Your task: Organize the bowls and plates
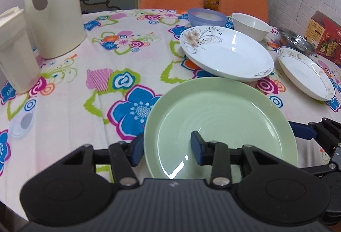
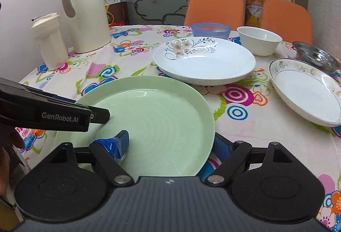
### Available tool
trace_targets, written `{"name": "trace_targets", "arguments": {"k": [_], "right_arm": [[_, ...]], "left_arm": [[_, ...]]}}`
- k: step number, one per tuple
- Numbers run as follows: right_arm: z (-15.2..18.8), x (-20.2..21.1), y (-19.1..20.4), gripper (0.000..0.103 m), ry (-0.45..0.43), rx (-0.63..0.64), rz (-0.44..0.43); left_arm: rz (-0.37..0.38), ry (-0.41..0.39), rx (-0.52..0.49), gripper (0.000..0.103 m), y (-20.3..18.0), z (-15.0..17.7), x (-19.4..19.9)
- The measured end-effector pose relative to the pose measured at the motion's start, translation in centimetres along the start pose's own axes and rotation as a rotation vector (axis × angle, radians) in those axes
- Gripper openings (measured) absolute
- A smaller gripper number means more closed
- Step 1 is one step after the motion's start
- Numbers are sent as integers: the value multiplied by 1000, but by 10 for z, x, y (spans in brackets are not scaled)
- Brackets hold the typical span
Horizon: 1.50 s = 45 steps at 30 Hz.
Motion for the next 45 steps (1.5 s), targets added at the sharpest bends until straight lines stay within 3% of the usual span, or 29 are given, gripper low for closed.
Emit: {"name": "trace_targets", "arguments": {"k": [1, 2, 3, 7, 9, 10, 11, 15, 18, 26, 32, 45], "right_arm": [[-1, -1, -1, 72, 5, 5, -2], [-1, -3, 0, 72, 9, 14, -3], [-1, -4, 0, 73, 11, 22, -5], [-3, 5, -10, 71, 19, -10, -59], [-15, 17, -25, 71, -32, -50, -40], [-24, 22, -32, 71, -60, -55, -27], [-35, 23, -39, 71, -82, -48, -17], [-76, -1, -63, 72, -110, 4, 24], [-94, -39, -84, 72, -75, -14, 44], [-98, -120, -105, 72, 59, 12, 50], [-86, -130, -104, 72, 108, -2, 23], [-81, -125, -97, 74, 76, -32, 30]], "left_arm": [[15, 2, 9, 49, 2, 0, 0], [27, 6, 23, 72, 4, 0, 0], [28, -10, 38, 78, 7, -1, 2], [22, -88, 52, 82, 19, -27, 10], [26, -114, 54, 87, 22, -50, 6], [39, -134, 50, 97, 22, -61, 3], [51, -153, 43, 101, 22, -71, -1], [73, -155, 10, 101, 17, -103, -36], [98, -92, 24, 101, 13, -112, -74], [129, -10, 62, 101, 7, -120, -132], [122, -9, 50, 101, 11, -116, -136], [122, 18, 24, 101, 2, -108, -146]]}}
Point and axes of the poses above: each gripper's, at about its wrist camera, not at the fingertips, and x roughly against the way its jaws point, y to its left, z to its underside, the point moved 4 cm from there along -x, roughly the way its jaws point, and after that the axes turned 11 degrees about -y, right-handed, at the moved point
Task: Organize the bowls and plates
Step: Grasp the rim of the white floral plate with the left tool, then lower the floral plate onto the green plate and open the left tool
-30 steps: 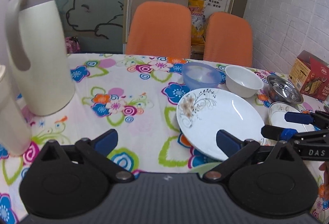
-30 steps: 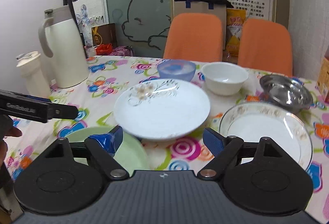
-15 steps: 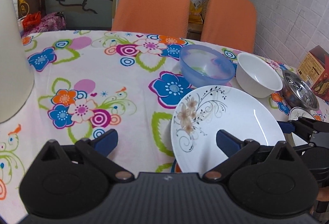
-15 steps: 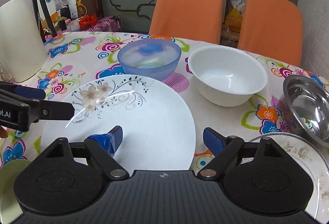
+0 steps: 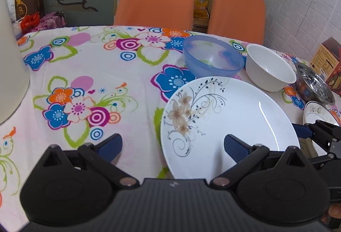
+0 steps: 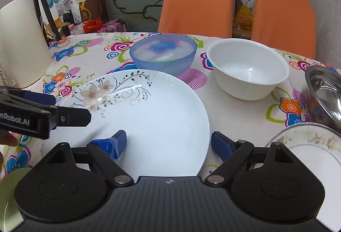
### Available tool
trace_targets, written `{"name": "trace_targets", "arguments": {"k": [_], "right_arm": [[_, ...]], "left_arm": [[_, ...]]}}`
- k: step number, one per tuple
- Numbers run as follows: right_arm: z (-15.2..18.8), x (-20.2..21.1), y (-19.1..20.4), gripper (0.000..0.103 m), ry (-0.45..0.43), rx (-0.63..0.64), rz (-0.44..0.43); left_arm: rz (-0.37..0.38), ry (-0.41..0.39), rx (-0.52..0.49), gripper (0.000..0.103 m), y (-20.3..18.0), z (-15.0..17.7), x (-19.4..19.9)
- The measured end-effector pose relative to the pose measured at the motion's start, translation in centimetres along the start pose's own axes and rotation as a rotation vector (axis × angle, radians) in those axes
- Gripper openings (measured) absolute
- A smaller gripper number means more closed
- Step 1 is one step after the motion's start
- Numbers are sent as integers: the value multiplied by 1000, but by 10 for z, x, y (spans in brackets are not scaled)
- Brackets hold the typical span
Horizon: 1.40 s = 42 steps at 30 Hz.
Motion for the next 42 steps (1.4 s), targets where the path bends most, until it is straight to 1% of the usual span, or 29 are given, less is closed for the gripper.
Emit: {"name": "trace_targets", "arguments": {"k": [2, 6, 8, 11, 12, 15, 18, 21, 22, 24, 25, 26, 29, 31, 33, 35, 37, 39, 42], "right_arm": [[3, 5, 3, 74, -8, 9, -11], [9, 10, 10, 75, -44, 9, 5], [14, 15, 13, 75, -68, 18, -3], [17, 19, 18, 75, -85, 18, 8], [16, 18, 19, 77, -84, 12, 9], [15, 12, 22, 78, -89, 3, 13], [16, 11, 19, 77, -103, 34, -33], [15, 10, 16, 77, -96, 36, -33], [14, 9, 16, 77, -98, 34, -33], [14, 8, 17, 78, -92, 28, -35], [14, 8, 17, 78, -87, 25, -36], [14, 8, 17, 77, -85, 25, -37], [14, 10, 14, 71, -89, 42, -54], [14, 11, 12, 68, -91, 45, -60], [14, 11, 11, 67, -90, 47, -59], [12, 11, 11, 67, -86, 38, -61], [10, 12, 10, 67, -79, 2, -68], [6, 17, 10, 67, -91, -14, -77], [-4, 28, 16, 67, -123, 0, -58]], "left_arm": [[-4, 10, -3, 101, -2, 2, -4], [-21, -3, -31, 101, -3, 5, -5], [-29, -6, -44, 100, -5, 6, -6], [-48, -7, -89, 101, -12, 8, -8], [-45, -14, -90, 100, -12, 9, -8], [-45, -16, -94, 100, -13, 9, -7], [-55, -21, -84, 99, -13, 9, -8], [-60, -20, -77, 98, -12, 8, -8], [-59, -20, -78, 95, -12, 7, -8], [-46, -42, -80, 73, -13, 5, -3], [-45, -55, -68, 50, -14, 3, 0], [-61, -56, -63, 46, -14, 2, 0], [-87, -64, -64, 45, -17, 1, -2], [-96, -49, -49, 42, -18, -1, -2], [-105, -30, -33, 39, -19, -4, -1], [-112, -32, -28, 39, -18, -7, 1], [-99, -34, -11, 37, -18, -12, 8], [-93, -58, -11, 37, -20, -21, 17], [-84, -96, -17, 37, -25, -31, 38]]}}
Point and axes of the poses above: each gripper's, at about its wrist camera, not at the fingertips, and x roughly against the way its jaws point, y to its left, z to its underside, the point moved 4 cm from there along -x, roughly the way its jaws point, and after that the axes turned 11 degrees about -y, right-handed, at the moved point
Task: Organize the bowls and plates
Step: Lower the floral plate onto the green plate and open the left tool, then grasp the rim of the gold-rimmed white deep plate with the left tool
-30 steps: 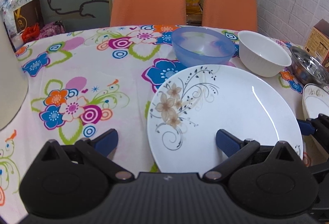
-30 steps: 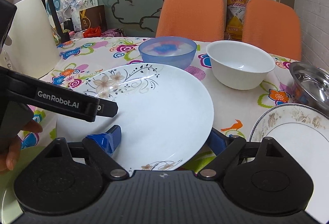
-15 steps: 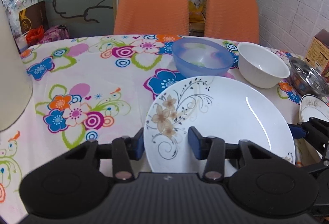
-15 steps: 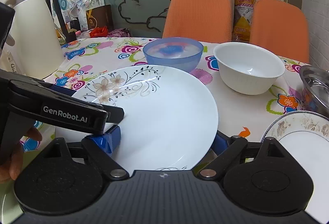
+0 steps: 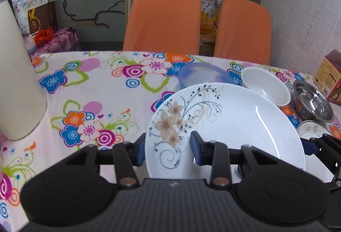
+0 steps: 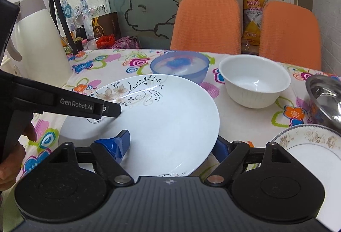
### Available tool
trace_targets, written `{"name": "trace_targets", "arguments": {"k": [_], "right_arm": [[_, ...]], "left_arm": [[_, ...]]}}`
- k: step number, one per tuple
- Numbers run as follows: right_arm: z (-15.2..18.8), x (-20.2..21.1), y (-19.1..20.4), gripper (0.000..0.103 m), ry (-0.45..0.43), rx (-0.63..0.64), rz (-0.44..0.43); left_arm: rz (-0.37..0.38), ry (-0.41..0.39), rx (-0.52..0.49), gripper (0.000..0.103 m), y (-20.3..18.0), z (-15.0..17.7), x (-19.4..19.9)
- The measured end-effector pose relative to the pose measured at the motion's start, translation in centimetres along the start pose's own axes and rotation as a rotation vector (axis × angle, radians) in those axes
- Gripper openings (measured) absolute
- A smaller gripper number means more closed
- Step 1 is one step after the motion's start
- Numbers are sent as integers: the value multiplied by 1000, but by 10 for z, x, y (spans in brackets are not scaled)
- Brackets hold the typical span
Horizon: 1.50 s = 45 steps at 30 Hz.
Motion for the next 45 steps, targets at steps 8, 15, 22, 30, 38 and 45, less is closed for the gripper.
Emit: {"name": "trace_targets", "arguments": {"k": [8, 15, 22, 30, 38, 45], "right_arm": [[-19, 50, 22, 67, -79, 34, 0], [14, 101, 51, 67, -65, 15, -28], [51, 124, 72, 67, -23, -12, -34], [74, 126, 82, 68, -35, 12, -6], [82, 121, 74, 69, -32, -24, -34], [67, 143, 42, 69, -132, -175, -6]], "left_arm": [[-14, -42, -30, 37, -3, 16, 77], [-40, -2, -15, 36, 3, 74, 125], [-40, 26, 13, 36, 10, 116, 138], [-41, -1, -5, 35, 11, 138, 134], [7, -78, 58, 71, 20, 131, 144], [-29, -136, 98, 79, 34, 108, 165]]}}
Point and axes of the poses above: each gripper's, at about its wrist camera, not at the fingertips, and x roughly against the way its jaws point, y to its left, z to its underside, the point moved 4 cm from there along -x, roughly the way its jaws point, and after that the axes turned 11 degrees about -y, right-handed, at the moved point
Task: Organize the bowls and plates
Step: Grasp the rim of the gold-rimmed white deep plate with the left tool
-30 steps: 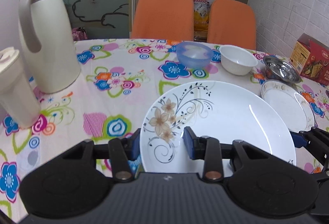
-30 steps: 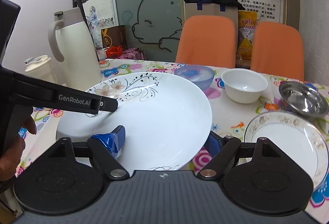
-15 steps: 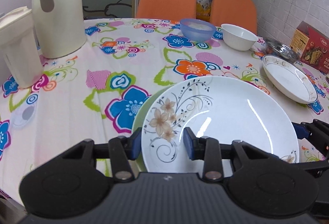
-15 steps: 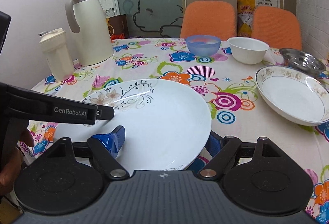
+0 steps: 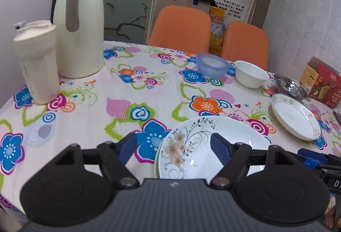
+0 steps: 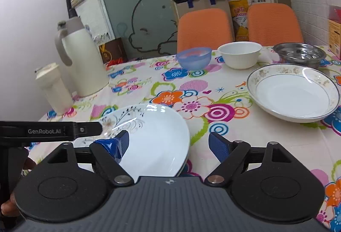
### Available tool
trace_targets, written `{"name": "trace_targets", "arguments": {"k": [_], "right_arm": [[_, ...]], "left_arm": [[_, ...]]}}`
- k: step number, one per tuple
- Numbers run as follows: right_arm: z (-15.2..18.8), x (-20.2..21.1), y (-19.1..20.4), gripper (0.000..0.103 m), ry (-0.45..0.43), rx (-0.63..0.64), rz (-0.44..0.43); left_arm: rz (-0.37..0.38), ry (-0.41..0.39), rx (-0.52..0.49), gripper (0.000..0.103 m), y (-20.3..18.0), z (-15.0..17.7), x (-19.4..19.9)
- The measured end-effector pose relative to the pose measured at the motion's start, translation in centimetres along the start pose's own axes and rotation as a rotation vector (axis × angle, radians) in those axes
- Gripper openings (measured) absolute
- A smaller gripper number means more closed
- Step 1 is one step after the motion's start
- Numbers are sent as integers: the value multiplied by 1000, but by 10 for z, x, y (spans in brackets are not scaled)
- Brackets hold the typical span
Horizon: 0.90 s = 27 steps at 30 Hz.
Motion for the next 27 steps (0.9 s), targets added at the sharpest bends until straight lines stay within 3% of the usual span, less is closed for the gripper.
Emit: {"name": "trace_targets", "arguments": {"k": [4, 6, 12, 15, 21, 27], "right_arm": [[-2, 16, -25, 69, 27, -52, 30], [-2, 27, -42, 70, 40, -77, 66], [-24, 58, -98, 70, 45, -111, 298], [-39, 65, -131, 70, 26, -139, 348], [-53, 27, -175, 70, 84, -76, 379], [-53, -14, -198, 70, 144, -61, 372]], "left_arm": [[47, 36, 4, 88, -11, -5, -2], [78, 54, -18, 87, -26, -7, -7], [205, 107, -87, 87, -87, -22, -35], [282, 144, -117, 87, -122, -29, -60], [383, 272, -155, 87, -188, -31, -136], [358, 380, -157, 87, -224, -19, -198]]}}
Point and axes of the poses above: each gripper's, at about its wrist camera, not at the fingertips, and x roughly against the way its jaws point, y to its left, z to its underside, the point moved 4 cm from there along -x, roughly the way its jaws point, and after that the axes turned 11 degrees about -y, right-handed, at the moved point
